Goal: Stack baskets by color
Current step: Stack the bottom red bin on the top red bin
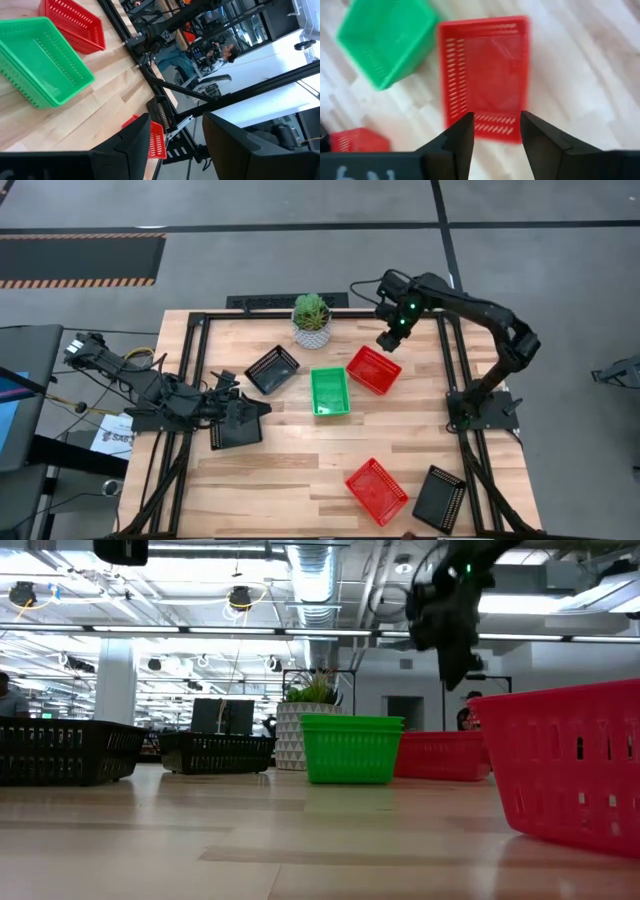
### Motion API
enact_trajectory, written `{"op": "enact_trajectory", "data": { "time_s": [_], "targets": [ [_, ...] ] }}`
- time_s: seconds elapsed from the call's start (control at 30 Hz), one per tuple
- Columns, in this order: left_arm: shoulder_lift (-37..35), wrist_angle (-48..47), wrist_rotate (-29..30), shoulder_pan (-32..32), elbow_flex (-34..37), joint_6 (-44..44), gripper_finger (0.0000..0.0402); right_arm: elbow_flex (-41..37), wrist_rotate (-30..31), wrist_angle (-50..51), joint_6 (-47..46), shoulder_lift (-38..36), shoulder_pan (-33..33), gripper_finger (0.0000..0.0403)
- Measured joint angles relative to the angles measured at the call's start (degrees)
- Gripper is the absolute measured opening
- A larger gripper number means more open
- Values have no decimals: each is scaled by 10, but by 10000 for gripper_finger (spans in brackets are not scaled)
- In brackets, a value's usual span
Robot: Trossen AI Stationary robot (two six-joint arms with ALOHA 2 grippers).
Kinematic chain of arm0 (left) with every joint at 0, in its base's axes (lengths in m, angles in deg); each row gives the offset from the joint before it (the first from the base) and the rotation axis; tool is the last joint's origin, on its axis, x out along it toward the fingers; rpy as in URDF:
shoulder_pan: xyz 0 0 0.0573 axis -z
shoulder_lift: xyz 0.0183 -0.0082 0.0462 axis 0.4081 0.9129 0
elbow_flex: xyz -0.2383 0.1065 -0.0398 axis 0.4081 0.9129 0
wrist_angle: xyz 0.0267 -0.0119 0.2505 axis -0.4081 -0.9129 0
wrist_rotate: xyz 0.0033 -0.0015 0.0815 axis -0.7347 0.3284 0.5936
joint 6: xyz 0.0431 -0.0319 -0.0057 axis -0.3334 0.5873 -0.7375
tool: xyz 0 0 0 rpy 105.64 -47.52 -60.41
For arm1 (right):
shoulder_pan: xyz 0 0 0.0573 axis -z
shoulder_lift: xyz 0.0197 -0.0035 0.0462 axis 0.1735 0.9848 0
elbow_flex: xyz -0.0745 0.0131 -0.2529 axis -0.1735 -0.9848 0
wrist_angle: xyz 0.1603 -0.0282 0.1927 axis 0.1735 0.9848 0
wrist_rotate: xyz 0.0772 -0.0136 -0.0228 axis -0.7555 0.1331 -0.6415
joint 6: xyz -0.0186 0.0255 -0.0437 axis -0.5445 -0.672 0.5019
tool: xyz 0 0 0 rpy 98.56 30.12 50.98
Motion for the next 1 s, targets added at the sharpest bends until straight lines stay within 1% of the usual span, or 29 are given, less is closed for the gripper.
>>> {"op": "enact_trajectory", "data": {
  "time_s": [0.07, 0.17, 0.27, 0.3, 0.37, 0.43, 0.5, 0.6, 0.7, 0.8, 0.9, 1.0],
  "targets": [
    [0, 0, -5, 0, 0, 0, 169, 15, 0, 24, -25, -18, -22, 182],
    [0, 1, -15, 0, 0, 0, 169, 17, 0, 43, -81, -61, -64, 179],
    [0, 1, -27, 0, 0, 0, 169, 8, 3, 46, -172, -117, -128, 174],
    [0, 1, -30, 0, 0, 0, 169, 5, 13, 51, -204, -136, -156, 174],
    [0, 1, -30, 0, 0, -1, 169, -5, 48, 50, -278, -174, -225, 173],
    [0, 1, -30, 0, 0, -6, 169, -21, 96, 49, -371, -212, -306, 175],
    [0, 1, -30, 0, 0, -11, 169, -40, 141, 50, -478, -243, -394, 178],
    [0, 1, -30, 0, 0, -22, 169, -69, 204, 44, -637, -269, -530, 182],
    [0, 1, -29, 0, 0, -33, 169, -96, 254, 34, -765, -269, -644, 182],
    [0, 1, -25, 0, 0, -34, 169, -119, 270, 14, -838, -244, -719, 180],
    [0, 0, -25, 0, 0, -37, 169, -127, 278, -18, -849, -197, -760, 180],
    [0, 0, -15, 0, 0, -38, 169, -127, 281, -59, -836, -141, -777, 182]
  ]
}}
